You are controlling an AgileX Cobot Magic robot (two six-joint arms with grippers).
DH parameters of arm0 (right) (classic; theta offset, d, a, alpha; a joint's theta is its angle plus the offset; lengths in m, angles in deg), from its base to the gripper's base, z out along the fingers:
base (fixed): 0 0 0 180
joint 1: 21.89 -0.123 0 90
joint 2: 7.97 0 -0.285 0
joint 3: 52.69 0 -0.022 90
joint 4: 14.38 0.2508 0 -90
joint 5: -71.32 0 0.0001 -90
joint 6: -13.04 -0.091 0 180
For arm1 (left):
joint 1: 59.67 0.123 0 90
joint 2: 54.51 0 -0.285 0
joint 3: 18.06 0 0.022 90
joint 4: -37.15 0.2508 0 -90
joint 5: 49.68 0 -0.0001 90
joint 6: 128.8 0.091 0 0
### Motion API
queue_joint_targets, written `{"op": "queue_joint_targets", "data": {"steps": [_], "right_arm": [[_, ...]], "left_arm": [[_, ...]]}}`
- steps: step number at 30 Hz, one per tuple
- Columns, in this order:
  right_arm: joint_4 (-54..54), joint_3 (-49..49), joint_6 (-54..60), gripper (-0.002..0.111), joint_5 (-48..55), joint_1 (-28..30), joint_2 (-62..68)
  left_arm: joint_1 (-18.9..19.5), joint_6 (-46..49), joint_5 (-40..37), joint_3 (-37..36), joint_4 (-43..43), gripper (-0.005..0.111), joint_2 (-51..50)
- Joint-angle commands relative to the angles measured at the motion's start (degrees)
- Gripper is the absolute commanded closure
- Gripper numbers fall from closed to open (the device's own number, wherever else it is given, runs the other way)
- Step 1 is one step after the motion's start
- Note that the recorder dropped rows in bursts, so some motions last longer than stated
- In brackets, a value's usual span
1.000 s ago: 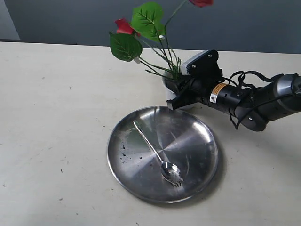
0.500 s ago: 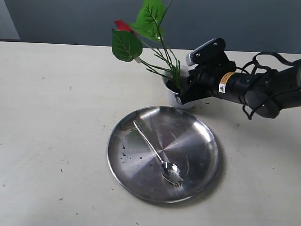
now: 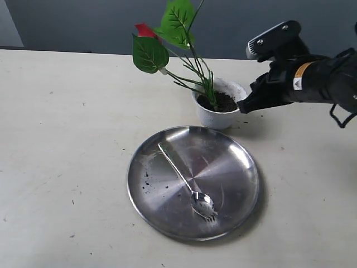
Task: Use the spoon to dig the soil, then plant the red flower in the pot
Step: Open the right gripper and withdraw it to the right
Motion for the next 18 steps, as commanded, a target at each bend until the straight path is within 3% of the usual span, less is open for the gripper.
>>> {"op": "queue_joint_targets", "data": {"steps": [1, 9, 18], "right_arm": [[1.9, 0.1, -0.1, 0.108, 10.6, 0.3, -8.2], [14.4, 0.1, -0.1, 0.109, 28.6, 0.3, -24.5], [17.0, 6.4, 0.0, 0.109, 43.4, 0.3, -42.2]], "left_arm": [[-0.3, -0.2, 0.8, 0.1, 0.0, 0.106, 0.1], [-0.3, -0.2, 0.8, 0.1, 0.0, 0.106, 0.1], [-0.3, -0.2, 0.8, 0.1, 0.0, 0.106, 0.1]]}}
